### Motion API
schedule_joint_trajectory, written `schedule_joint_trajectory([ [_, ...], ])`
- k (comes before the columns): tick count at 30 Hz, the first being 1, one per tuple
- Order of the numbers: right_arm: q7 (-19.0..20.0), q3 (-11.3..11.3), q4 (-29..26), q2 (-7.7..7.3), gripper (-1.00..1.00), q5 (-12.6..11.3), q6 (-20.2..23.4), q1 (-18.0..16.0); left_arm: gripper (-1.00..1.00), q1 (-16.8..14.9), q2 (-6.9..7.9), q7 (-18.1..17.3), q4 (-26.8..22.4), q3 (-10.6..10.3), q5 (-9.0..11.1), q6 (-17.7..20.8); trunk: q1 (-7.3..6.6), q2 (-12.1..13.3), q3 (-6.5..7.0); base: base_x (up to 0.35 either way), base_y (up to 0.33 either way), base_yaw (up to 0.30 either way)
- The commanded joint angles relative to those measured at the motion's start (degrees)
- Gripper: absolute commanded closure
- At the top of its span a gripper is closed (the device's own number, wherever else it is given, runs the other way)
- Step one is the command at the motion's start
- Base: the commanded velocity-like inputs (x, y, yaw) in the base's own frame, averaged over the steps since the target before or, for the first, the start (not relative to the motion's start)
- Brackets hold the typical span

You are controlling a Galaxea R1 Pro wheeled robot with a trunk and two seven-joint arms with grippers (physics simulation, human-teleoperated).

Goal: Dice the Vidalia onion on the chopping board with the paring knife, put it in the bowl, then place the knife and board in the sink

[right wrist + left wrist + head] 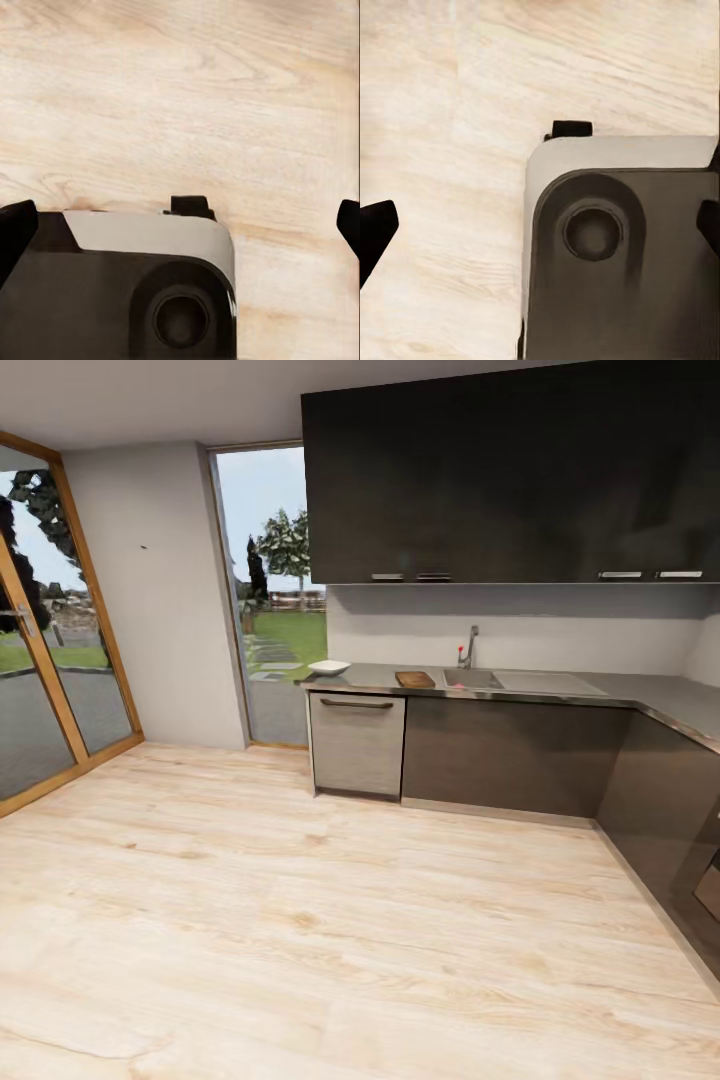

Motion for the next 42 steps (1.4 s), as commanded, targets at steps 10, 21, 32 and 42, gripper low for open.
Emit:
schedule_joint_trajectory([
  [10,-0.1,0.2,-23.4,-0.27,-1.0,0.0,-1.6,0.0,-1.0,0.0,-0.33,1.7,-23.8,-0.1,0.8,-4.2,0.0,0.0,-0.03,0.0,0.0,0.0],
  [21,-0.1,0.2,-23.3,-0.17,-1.0,-0.1,-1.7,0.0,-1.0,0.0,-0.42,2.0,-18.4,0.0,0.8,-9.9,0.0,0.0,-0.03,0.0,0.0,0.0],
  [32,-0.2,0.2,-23.2,0.01,-1.0,-0.2,-1.7,0.0,-1.0,0.0,-0.42,1.9,-18.2,-0.1,0.8,-9.9,0.0,0.0,0.19,0.124,0.029,-0.096],
  [42,-0.2,0.2,-23.1,0.01,-1.0,-0.2,-1.7,0.0,-1.0,0.0,-0.42,1.9,-18.2,-0.2,0.8,-9.9,0.0,0.0,0.69,0.283,0.113,-0.213],
])
